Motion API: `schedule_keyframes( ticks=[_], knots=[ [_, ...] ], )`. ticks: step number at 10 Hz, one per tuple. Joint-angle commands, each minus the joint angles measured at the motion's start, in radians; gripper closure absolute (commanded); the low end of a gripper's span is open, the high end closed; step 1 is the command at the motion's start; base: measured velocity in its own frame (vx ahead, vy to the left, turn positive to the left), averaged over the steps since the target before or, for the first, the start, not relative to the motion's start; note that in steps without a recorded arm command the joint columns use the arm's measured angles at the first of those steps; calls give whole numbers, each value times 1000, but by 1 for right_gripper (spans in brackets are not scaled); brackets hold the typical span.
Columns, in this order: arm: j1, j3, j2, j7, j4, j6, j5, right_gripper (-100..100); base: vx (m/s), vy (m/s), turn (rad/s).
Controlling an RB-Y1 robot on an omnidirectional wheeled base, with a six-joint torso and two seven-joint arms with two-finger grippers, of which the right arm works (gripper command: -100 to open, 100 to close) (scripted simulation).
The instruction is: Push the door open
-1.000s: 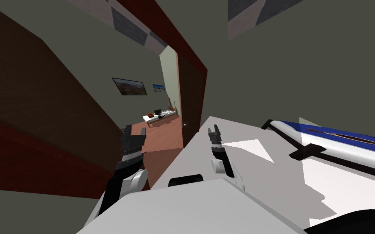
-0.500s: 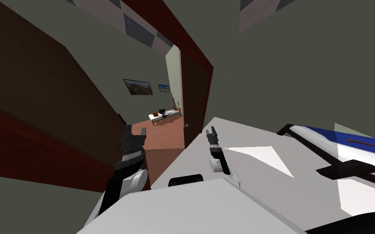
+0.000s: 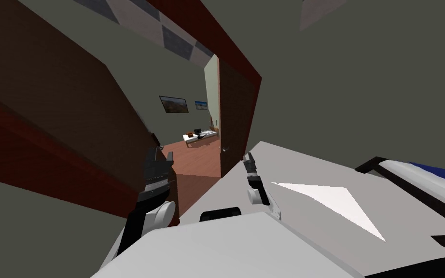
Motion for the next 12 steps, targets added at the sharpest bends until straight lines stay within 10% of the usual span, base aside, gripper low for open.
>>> schedule_keyframes(
  ticks=[1, 12],
  knots=[
    [-15, -2, -4, 0, 38, -1, -2, -100, 38, -76, 62],
    [-131, 5, -34, 7, 336, -58, -23, -100, 38, -84, 150]
  ],
)
